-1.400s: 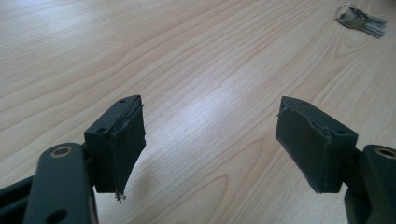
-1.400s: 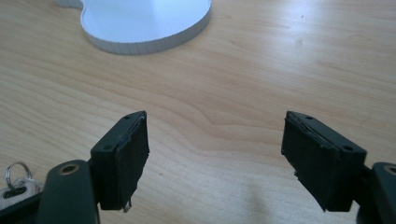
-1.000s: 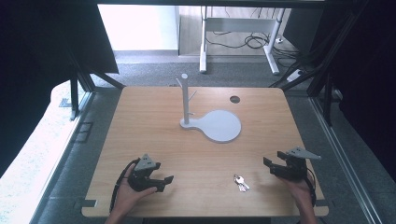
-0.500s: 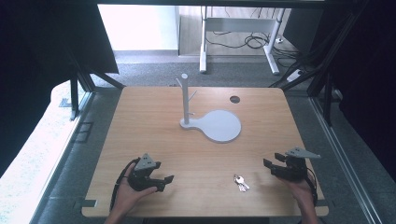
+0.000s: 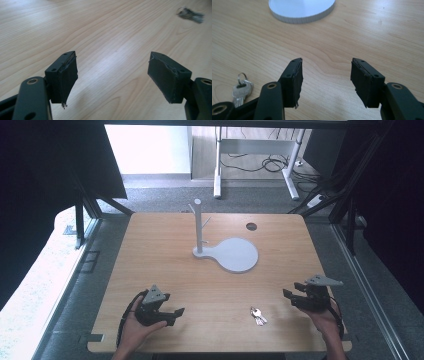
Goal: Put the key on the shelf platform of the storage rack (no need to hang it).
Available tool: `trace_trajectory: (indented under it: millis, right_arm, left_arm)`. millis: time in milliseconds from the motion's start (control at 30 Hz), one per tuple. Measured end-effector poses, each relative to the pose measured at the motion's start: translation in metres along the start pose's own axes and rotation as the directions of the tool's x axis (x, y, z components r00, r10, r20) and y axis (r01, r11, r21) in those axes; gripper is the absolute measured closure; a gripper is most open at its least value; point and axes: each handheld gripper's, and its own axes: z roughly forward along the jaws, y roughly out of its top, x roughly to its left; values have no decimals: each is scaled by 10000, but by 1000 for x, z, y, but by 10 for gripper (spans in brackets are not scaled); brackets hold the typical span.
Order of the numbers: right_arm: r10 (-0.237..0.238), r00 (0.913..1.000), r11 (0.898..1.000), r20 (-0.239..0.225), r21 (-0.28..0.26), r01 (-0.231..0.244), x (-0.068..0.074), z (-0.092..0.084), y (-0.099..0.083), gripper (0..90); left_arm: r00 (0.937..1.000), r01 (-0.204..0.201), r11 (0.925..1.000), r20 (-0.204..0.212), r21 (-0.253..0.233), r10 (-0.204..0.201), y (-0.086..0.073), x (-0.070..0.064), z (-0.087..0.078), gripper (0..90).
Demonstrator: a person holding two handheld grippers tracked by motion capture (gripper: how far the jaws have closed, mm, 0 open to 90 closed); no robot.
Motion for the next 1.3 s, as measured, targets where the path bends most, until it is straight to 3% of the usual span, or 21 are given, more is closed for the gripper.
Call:
trace_trajectory:
  millis: [300, 400, 533, 600, 1067, 1300]
  right_arm:
    - [-184, 9990, 9934, -402, 1121, 228, 5, -3, 13, 456]
    - [-423, 9983, 9843, -390, 1698, 483, 15, -6, 20, 457]
    - [-646, 9970, 9778, -417, 1970, 716, 22, -8, 27, 462]
    - [-908, 9950, 9680, -410, 2312, 979, 30, -8, 33, 472]
    - [-1248, 9868, 9451, -1033, 2905, 1500, 47, -2, 49, 533]
    - [-1413, 9843, 9336, -1058, 3165, 1680, 55, 8, 58, 540]
  left_arm:
    - [9996, -119, 9999, 261, -47, 120, 0, -2, 1, 241]
    - [9994, -96, 9999, 325, -127, 100, 1, -1, 1, 241]
    - [9989, -232, 9995, 398, -212, 240, 5, -2, -1, 241]
    - [9988, -268, 9993, 408, -277, 279, 6, -3, -1, 241]
    - [9993, -161, 9999, 329, -38, 162, 1, -5, 1, 240]
    - [9993, -150, 9999, 357, 45, 148, 1, -7, 2, 240]
